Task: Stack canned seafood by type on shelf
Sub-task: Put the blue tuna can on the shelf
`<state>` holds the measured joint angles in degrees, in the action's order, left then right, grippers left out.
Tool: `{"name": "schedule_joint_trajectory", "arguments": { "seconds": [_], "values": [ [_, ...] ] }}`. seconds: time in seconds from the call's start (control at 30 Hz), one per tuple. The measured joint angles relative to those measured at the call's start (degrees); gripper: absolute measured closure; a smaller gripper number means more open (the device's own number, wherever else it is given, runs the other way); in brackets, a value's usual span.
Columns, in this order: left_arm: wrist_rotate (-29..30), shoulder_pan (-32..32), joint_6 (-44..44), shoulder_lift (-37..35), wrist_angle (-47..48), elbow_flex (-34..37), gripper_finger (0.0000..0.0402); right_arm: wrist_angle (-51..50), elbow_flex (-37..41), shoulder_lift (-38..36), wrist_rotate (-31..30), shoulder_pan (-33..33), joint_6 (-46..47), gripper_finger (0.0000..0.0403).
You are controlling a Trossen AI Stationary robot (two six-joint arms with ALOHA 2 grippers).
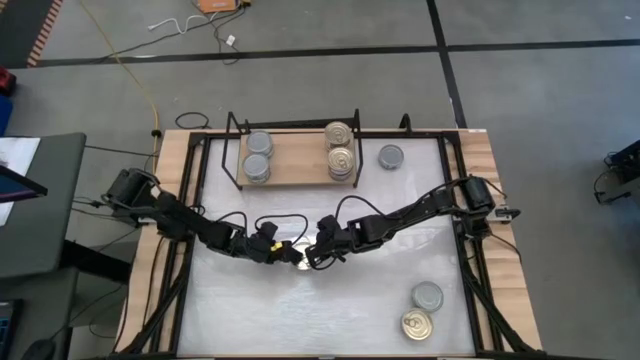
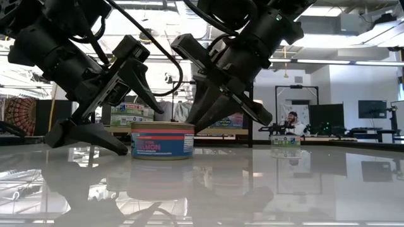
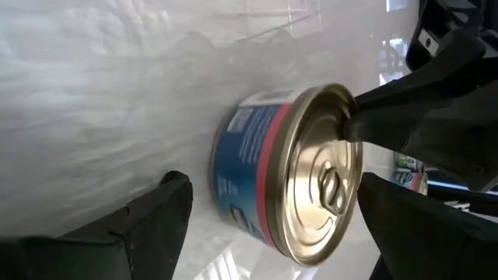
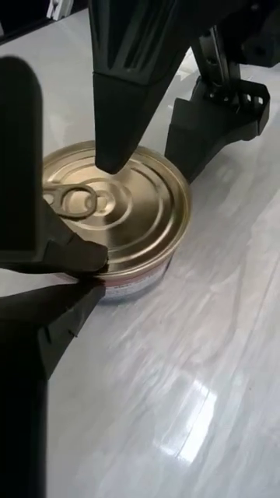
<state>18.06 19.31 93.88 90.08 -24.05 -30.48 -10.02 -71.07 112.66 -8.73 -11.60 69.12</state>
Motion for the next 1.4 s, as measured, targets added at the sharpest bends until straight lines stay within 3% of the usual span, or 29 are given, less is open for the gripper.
{"name": "schedule_joint_trajectory", "arguments": {
  "seconds": [0.37,0.67,1.4],
  "values": [
    [-1.4,0.2,0.5,0.6,-1.6,-0.7,0.0052,-0.2,0.0,0.0,0.0,0.1,0.0,0.0349],
    [-4.9,1.2,3.5,11.2,-13.6,-3.2,0.0052,-2.7,0.0,-0.2,-0.6,0.0,1.2,0.0349],
    [-9.5,1.2,1.8,11.0,-11.4,-3.5,0.0052,-5.1,0.0,0.0,-0.5,-0.8,3.1,0.0349]
  ]
}}
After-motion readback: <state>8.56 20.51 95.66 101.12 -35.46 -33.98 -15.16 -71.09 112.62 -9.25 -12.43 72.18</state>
